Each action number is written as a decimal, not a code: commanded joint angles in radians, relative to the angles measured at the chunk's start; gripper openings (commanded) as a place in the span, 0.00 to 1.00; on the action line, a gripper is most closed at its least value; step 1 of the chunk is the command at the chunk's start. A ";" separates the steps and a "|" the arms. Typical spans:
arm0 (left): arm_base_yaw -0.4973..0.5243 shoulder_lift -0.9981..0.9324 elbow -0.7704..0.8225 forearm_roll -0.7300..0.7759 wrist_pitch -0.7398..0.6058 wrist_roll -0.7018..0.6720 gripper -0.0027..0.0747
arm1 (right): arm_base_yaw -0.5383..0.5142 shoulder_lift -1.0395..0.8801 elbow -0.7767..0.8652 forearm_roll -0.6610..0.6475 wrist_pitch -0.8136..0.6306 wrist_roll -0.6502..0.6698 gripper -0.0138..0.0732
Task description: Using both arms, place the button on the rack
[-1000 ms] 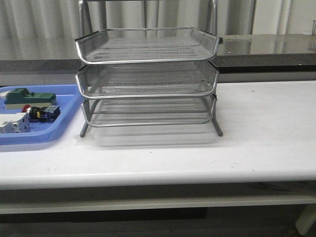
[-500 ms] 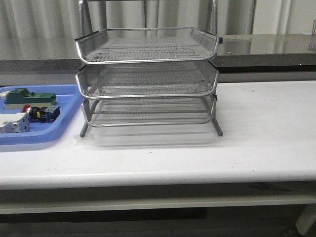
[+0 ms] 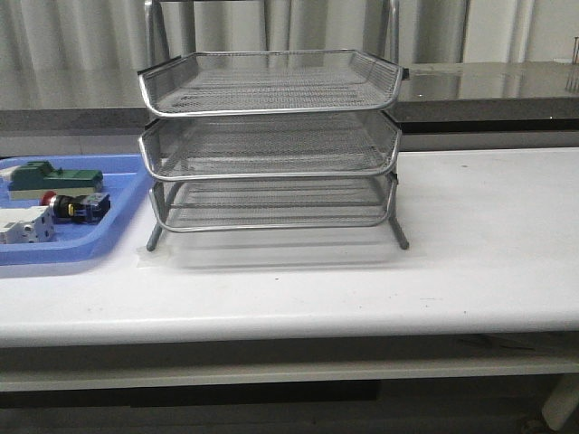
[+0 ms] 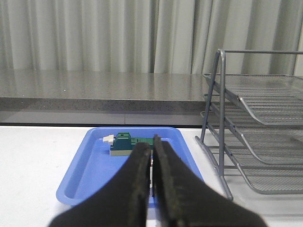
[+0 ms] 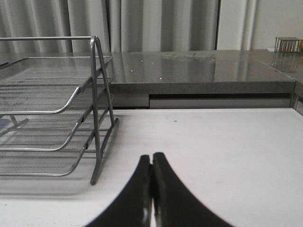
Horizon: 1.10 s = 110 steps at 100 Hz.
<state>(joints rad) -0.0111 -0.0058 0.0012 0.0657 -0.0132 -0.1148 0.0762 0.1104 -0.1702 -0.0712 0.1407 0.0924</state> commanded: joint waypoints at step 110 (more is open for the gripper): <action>0.002 -0.032 0.046 -0.008 -0.078 -0.010 0.04 | 0.005 0.807 -0.488 0.609 0.233 -0.033 0.17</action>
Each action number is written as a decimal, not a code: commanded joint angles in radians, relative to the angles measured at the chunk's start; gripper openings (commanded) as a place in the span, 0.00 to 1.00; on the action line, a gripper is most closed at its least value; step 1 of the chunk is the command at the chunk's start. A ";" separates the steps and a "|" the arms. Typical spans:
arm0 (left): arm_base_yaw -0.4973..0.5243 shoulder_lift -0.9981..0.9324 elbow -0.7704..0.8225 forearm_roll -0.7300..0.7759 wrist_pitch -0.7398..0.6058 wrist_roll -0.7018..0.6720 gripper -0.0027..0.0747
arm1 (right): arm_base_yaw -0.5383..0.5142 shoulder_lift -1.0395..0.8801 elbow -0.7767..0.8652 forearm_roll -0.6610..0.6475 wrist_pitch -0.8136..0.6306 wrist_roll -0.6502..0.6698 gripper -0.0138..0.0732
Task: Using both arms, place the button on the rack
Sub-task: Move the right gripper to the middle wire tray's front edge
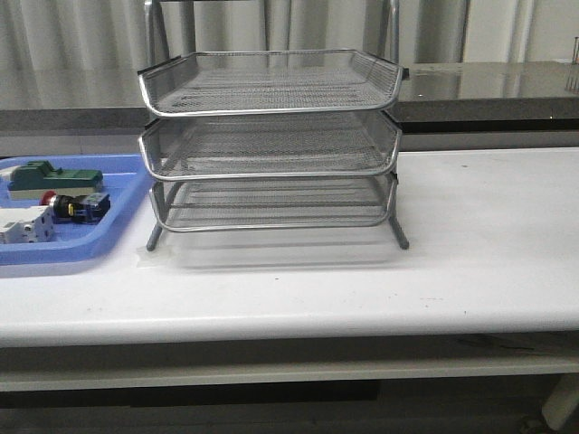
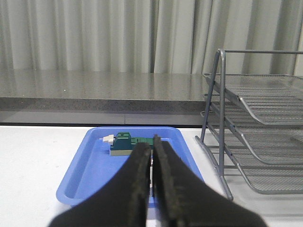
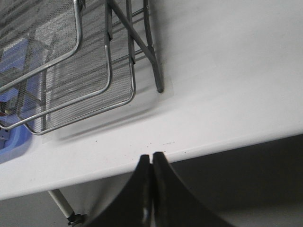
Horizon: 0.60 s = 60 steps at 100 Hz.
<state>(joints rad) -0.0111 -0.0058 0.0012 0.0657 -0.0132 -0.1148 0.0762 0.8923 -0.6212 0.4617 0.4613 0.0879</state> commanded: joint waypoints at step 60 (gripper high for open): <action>0.002 -0.032 0.046 -0.008 -0.078 -0.010 0.04 | 0.185 0.360 -0.081 0.283 -0.349 -0.088 0.49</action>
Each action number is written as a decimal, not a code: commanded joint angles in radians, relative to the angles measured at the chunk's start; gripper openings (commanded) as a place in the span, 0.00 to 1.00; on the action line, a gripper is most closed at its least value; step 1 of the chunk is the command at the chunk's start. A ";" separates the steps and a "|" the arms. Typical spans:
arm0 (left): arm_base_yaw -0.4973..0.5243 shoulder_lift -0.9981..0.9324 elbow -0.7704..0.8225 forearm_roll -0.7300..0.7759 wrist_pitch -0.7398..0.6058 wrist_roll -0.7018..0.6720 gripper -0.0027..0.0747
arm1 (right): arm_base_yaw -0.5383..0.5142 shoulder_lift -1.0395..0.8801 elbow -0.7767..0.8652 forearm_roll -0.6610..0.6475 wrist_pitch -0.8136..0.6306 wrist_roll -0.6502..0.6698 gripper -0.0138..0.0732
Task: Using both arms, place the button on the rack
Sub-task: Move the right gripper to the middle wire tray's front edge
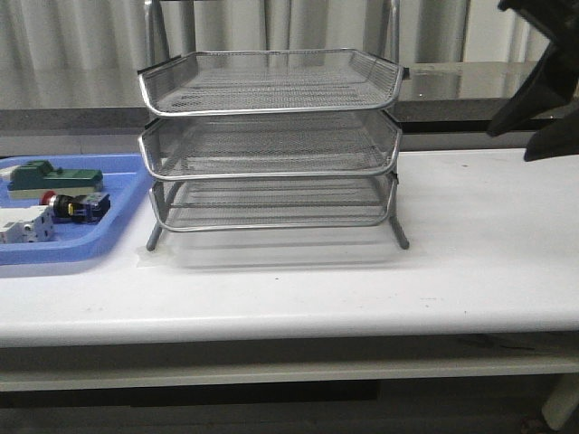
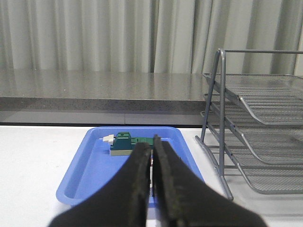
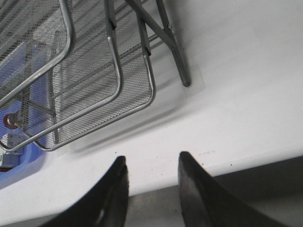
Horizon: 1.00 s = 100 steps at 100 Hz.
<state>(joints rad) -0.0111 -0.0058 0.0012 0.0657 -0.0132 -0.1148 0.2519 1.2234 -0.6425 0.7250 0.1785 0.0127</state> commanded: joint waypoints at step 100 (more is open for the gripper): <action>0.002 -0.032 0.046 -0.008 -0.078 -0.010 0.04 | 0.010 0.270 -0.286 0.031 -0.014 -0.031 0.49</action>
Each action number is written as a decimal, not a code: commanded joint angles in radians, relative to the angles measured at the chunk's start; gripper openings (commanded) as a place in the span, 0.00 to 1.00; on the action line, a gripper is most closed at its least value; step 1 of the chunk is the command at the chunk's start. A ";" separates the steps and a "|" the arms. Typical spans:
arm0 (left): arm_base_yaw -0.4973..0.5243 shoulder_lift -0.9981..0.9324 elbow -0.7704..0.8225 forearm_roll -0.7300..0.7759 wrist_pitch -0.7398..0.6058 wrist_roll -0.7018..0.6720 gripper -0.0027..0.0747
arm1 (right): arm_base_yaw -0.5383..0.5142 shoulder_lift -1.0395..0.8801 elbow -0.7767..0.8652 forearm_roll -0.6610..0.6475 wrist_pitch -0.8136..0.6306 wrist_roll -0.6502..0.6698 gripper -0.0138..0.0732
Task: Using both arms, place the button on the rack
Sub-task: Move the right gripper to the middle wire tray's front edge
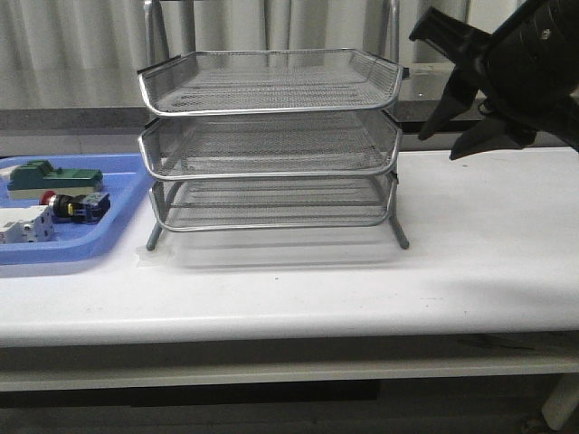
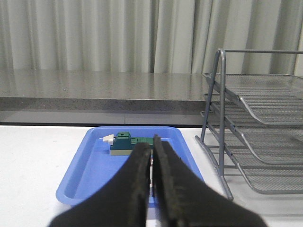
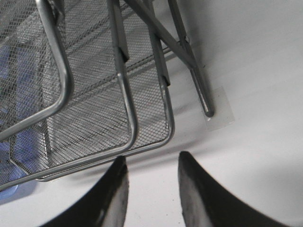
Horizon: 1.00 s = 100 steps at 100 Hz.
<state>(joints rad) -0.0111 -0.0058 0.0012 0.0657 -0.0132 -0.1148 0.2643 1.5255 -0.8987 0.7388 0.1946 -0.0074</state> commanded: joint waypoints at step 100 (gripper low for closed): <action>0.002 -0.032 0.046 -0.008 -0.078 -0.010 0.04 | -0.068 0.147 -0.030 0.888 0.174 -0.841 0.49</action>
<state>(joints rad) -0.0111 -0.0058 0.0012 0.0657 -0.0132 -0.1148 0.2062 1.7035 -0.8987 1.5455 0.3228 -0.7786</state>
